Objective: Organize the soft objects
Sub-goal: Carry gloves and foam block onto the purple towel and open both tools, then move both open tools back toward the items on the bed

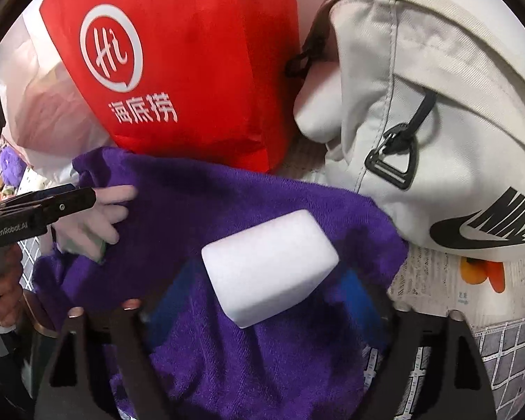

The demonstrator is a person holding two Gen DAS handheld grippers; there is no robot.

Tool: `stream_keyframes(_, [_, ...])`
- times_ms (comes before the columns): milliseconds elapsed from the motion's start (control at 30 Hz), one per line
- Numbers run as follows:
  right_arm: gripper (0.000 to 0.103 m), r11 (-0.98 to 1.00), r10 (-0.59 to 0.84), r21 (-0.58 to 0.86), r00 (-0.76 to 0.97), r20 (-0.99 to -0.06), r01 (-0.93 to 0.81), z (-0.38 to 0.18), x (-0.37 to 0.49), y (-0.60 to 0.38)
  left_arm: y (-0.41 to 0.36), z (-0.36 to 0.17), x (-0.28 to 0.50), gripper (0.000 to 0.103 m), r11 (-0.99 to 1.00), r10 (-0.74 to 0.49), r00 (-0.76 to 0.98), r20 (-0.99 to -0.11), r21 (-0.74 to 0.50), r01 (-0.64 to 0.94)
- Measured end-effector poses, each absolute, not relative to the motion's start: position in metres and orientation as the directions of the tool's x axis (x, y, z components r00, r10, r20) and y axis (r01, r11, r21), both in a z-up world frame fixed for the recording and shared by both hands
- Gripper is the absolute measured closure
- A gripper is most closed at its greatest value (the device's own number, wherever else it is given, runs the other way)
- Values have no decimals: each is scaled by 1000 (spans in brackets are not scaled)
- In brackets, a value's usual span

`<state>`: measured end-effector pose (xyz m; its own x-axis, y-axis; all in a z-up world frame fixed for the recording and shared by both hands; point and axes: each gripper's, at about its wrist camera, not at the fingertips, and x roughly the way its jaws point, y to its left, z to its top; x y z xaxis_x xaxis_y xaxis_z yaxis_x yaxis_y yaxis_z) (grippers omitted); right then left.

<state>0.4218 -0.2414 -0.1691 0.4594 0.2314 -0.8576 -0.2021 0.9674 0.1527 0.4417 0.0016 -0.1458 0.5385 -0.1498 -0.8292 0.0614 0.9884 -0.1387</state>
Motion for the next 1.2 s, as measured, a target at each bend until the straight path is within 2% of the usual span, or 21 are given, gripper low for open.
stream_keyframes(433, [15, 971, 224, 135, 567, -793, -196, -115, 388, -243, 10, -104, 408, 30, 995, -98, 609, -787, -98, 32])
stream_keyframes(667, [15, 969, 243, 159, 604, -759, -191, -81, 332, -241, 27, -72, 358, 30, 995, -93, 643, -761, -95, 31])
stream_keyframes(867, [17, 960, 266, 162, 580, -770, -227, -77, 272, -230, 39, -65, 306, 30, 996, -79, 643, -762, -88, 19])
stream_keyframes(933, [26, 958, 268, 152, 568, -779, -244, -78, 255, -225, 40, -67, 291, 31, 996, -84, 637, -766, -92, 22])
stream_keyframes(1100, [38, 947, 297, 170, 542, -786, -273, -80, 209, -216, 44, -70, 251, 31, 993, -108, 630, -769, -117, 27])
stream_keyframes(1200, [50, 936, 318, 173, 527, -788, -307, -83, 179, -211, 44, -71, 228, 31, 993, -111, 633, -766, -118, 31])
